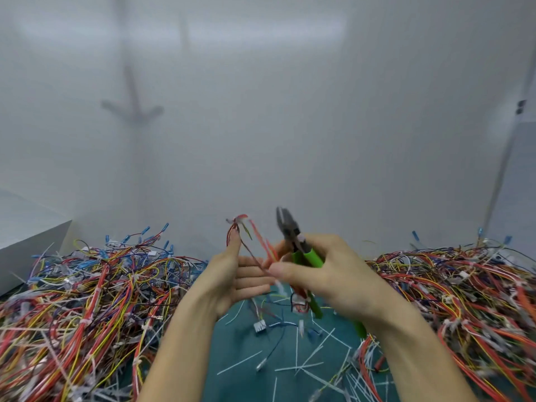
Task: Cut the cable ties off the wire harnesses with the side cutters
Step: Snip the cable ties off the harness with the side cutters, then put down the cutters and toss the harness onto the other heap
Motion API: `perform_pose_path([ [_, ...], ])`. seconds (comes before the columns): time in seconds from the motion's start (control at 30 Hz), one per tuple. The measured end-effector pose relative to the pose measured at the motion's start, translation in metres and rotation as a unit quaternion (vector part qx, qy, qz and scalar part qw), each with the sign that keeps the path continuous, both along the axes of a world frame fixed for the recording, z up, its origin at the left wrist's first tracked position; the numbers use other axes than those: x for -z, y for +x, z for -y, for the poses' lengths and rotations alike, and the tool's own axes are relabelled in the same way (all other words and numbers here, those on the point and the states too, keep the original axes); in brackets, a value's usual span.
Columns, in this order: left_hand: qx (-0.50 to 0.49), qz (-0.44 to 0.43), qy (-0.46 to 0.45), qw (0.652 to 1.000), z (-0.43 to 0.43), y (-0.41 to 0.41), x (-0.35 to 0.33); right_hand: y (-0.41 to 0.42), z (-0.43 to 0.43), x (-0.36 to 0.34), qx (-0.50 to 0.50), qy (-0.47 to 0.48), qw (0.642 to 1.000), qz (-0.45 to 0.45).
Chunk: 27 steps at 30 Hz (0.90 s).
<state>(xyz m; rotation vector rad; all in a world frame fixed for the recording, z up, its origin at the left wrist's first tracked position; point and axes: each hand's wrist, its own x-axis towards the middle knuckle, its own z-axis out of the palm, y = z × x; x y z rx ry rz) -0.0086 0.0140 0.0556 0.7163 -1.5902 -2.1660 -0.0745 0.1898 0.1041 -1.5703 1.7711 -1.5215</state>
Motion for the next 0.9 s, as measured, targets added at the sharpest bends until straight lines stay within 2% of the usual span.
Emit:
perform_pose_path([
  [0.1,0.031,-0.118,0.171,0.978,0.003,0.0,-0.004,0.002,0.001,0.003,-0.043,0.058,0.996,-0.044],
  [0.17,0.025,-0.174,0.232,0.957,0.013,0.01,-0.011,-0.001,-0.001,0.004,-0.042,0.102,0.991,-0.069],
  [0.23,0.003,-0.195,0.256,0.947,0.025,0.022,-0.017,-0.006,-0.005,0.003,-0.033,0.147,0.986,-0.076],
  [0.4,-0.073,-0.096,0.13,0.984,0.022,0.025,-0.021,-0.013,-0.012,0.004,-0.011,0.231,0.967,-0.104],
  [0.5,-0.082,-0.036,0.022,0.996,0.009,0.021,-0.025,-0.016,-0.013,0.007,0.009,0.22,0.975,-0.038],
  [0.63,-0.083,-0.043,-0.144,0.985,0.0,0.028,-0.036,-0.031,-0.002,0.014,0.174,0.146,0.971,0.071],
  [0.73,-0.075,-0.083,-0.259,0.959,-0.007,0.038,-0.049,-0.052,0.008,0.029,0.302,0.195,0.932,-0.044],
  [0.8,-0.067,-0.124,-0.281,0.949,-0.011,0.046,-0.056,-0.061,0.014,0.045,0.33,0.255,0.904,-0.098],
  [0.9,-0.086,-0.126,-0.348,0.925,-0.013,0.053,-0.063,-0.066,0.027,0.072,0.35,0.34,0.86,-0.149],
])
